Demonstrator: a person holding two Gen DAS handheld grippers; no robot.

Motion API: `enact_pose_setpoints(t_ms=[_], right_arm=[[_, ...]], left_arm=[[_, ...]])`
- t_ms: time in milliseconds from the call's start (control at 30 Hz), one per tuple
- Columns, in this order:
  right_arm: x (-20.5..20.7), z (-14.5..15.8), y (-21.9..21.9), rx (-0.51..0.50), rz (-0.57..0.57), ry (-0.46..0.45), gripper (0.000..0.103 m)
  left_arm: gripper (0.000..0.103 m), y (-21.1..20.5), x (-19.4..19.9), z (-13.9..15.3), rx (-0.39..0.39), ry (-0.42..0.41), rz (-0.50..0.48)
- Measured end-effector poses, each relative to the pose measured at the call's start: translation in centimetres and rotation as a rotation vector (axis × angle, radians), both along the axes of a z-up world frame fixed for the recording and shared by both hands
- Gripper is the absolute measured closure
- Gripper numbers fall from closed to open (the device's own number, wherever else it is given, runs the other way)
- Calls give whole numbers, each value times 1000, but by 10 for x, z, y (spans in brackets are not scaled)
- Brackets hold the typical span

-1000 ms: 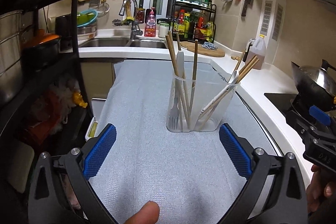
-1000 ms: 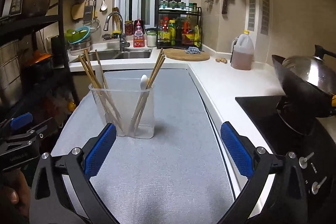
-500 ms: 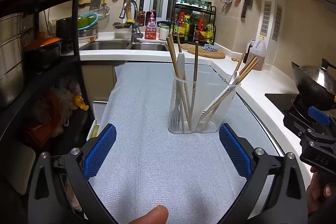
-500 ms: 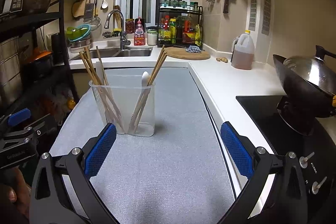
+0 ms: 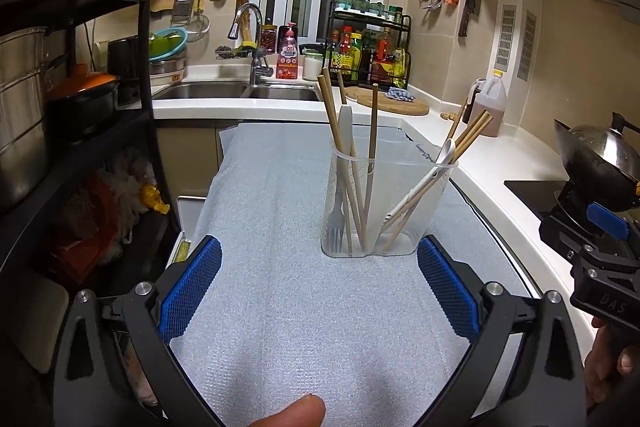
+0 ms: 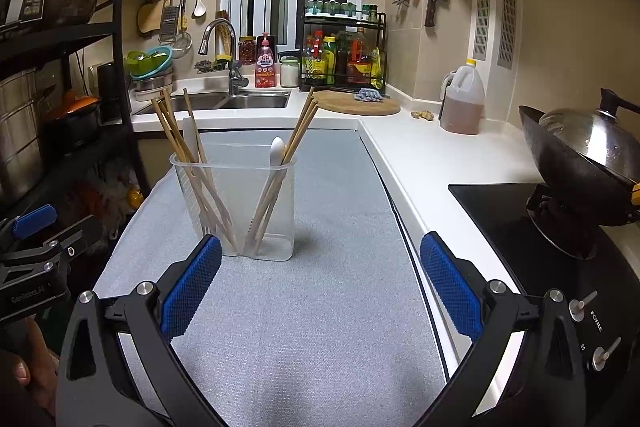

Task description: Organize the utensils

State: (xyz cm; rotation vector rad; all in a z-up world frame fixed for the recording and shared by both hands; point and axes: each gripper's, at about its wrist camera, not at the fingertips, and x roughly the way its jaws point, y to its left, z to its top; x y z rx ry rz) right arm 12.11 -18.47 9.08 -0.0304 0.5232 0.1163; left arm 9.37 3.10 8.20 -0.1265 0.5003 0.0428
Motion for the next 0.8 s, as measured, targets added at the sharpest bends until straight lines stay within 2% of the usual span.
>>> enact_pose_setpoints(t_ms=[800], right_arm=[[-1,-1,-1,2,2,-2,5]], left_arm=[[8,-4,-1,2,10,-9,-8]])
